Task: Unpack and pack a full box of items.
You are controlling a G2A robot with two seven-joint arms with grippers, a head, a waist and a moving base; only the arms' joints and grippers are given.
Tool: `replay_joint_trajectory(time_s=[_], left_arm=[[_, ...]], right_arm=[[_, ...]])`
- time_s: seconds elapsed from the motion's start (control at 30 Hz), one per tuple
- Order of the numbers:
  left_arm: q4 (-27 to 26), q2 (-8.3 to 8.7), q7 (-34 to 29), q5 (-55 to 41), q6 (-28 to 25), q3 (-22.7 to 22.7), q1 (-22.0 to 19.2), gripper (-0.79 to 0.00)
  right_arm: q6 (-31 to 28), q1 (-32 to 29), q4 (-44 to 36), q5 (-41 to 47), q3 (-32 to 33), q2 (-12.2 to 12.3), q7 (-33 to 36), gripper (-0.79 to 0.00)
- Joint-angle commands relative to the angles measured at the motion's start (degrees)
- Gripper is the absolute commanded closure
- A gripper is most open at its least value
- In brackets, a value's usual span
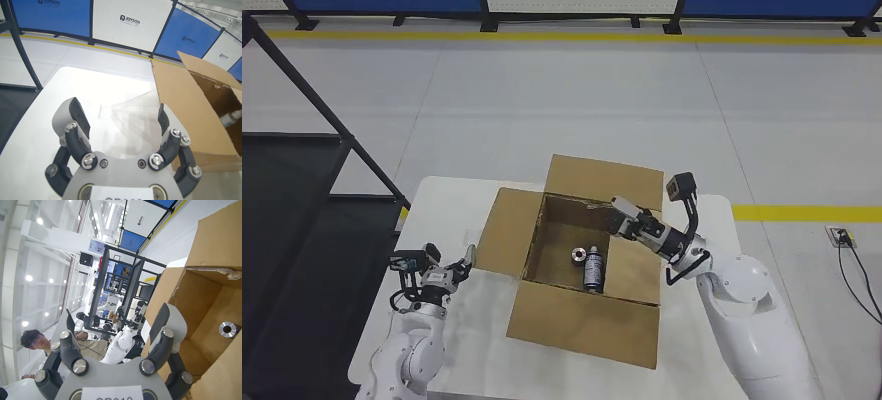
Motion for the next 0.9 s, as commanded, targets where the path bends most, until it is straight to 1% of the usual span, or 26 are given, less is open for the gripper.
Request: replay_joint_trajectory(time_s=[0.0, 0.1, 0.17, 0.37, 0.53, 0.63, 0.7, 0.77, 0.87], left_arm=[[0.22, -0.04, 0.56, 0.61, 0.56, 0.14, -0.09, -0.785], [-0.96, -0.10, 2.10, -0.10, 1.13, -0.35, 0.33, -0.785], [-3.15, -0.08, 3.40, -0.75, 1.30, -1.10, 1.16, -0.785], [-11.56, 0.04, 5.55, -1.17, 1.99, -3.24, 3.69, -0.785], [-19.96, 0.13, 4.71, -0.77, 0.90, -3.61, 4.89, -0.785], [-24.86, 0.20, 1.91, 0.10, -1.40, -2.33, 5.78, -0.785], [-27.19, 0.20, -0.80, 1.11, -2.03, -0.97, 5.55, -0.785], [-28.51, 0.08, -3.48, 2.20, -2.43, 1.43, 4.35, -0.785], [-28.62, -0.26, -9.08, 1.74, -3.35, 5.78, 1.40, -0.785]], right_arm=[[-0.21, -0.21, -0.15, 0.16, 0.27, 0.15, 0.11, -0.785], [-0.88, -0.78, -0.68, 0.22, 0.78, 0.41, 0.30, -0.785], [-1.43, -1.34, -1.23, 0.11, 1.17, 0.59, 0.35, -0.785], [-2.58, -3.12, -2.62, -0.03, 2.71, 1.19, 0.09, -0.785], [-3.57, -5.37, -4.24, -1.21, 5.33, 1.92, -0.66, -0.785], [-4.88, -7.74, -5.76, -1.88, 7.97, 2.52, -0.81, -0.785], [-6.19, -9.65, -6.79, -2.38, 9.93, 2.94, -0.93, -0.785], [-7.77, -11.72, -7.72, -2.82, 11.98, 3.35, -1.00, -0.785], [-11.21, -15.11, -8.64, -2.39, 15.37, 3.94, -0.90, -0.785]])
